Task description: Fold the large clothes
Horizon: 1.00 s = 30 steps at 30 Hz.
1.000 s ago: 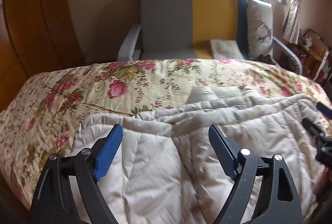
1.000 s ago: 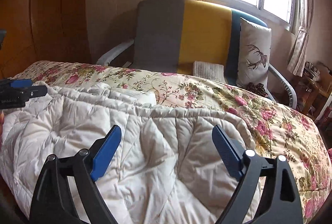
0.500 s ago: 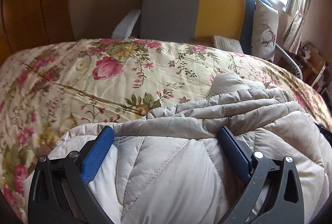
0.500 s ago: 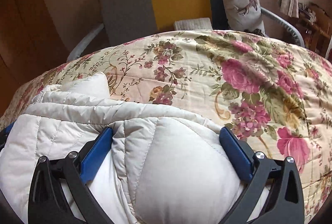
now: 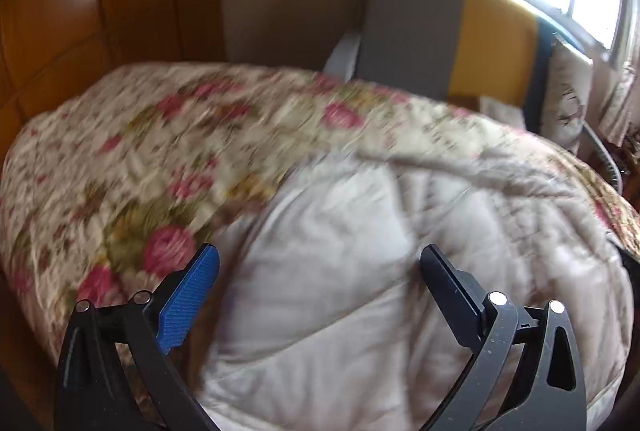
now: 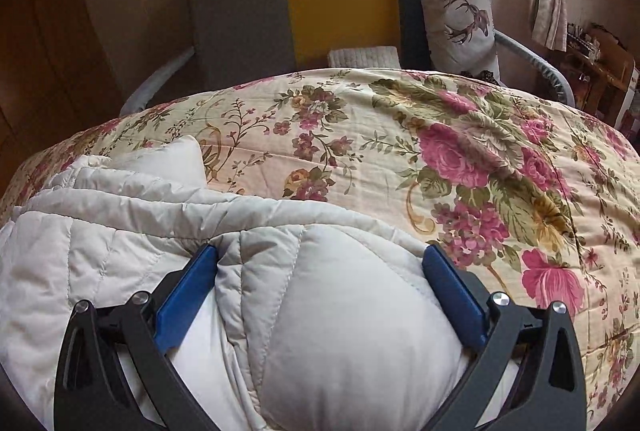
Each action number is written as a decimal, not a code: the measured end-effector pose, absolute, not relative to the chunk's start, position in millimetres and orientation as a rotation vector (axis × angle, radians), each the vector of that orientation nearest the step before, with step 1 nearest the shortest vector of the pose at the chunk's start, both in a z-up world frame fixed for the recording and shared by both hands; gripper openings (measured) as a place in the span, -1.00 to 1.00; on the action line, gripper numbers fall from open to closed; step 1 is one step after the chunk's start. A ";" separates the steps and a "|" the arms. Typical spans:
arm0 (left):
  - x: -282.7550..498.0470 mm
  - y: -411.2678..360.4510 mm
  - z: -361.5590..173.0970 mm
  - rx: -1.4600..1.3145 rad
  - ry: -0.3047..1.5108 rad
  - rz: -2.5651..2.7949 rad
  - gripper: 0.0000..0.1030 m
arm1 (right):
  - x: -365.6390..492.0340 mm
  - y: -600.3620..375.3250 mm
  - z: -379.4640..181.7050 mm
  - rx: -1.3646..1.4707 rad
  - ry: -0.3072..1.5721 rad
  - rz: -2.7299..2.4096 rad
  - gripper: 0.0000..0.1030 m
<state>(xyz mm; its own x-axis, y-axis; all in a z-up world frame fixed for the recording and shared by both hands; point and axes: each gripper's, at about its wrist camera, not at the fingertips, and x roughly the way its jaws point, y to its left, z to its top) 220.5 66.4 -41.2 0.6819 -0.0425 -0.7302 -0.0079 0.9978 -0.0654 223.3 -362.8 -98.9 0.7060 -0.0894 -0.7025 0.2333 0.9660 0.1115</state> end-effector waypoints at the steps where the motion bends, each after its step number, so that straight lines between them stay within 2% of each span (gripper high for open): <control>1: 221.3 74.9 -50.6 -0.105 0.862 -0.035 0.94 | 222.0 -361.3 -98.3 0.195 0.765 -0.181 0.96; 3: 222.7 84.0 -66.2 -0.169 0.916 -0.070 0.94 | 221.7 -359.7 -97.7 0.185 0.761 -0.182 0.97; 8: 227.7 101.1 -86.3 -0.308 0.912 -0.157 0.94 | 221.7 -358.3 -96.5 0.180 0.765 -0.179 0.97; 14: 223.5 99.2 -89.7 -0.305 0.875 -0.162 0.94 | 210.8 -352.0 -76.3 0.114 0.840 -0.225 0.97; 21: 219.9 101.0 -90.3 -0.309 0.855 -0.154 0.94 | 117.6 -300.3 -31.9 0.120 0.636 -0.140 0.97; 27: 215.3 108.2 -83.4 -0.329 0.881 -0.160 0.94 | 63.7 -249.0 -45.2 -0.056 0.495 -0.159 0.97; 30: 209.4 117.8 -75.4 -0.344 0.911 -0.181 0.94 | 75.4 -244.2 -71.9 -0.190 0.551 -0.199 0.97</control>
<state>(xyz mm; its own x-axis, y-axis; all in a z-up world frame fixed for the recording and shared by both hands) 209.4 117.8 -75.4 0.6024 -0.2975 -0.7407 0.0086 0.9303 -0.3667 75.4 -244.2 -71.9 0.8340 -0.2375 -0.4981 0.1362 0.9633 -0.2314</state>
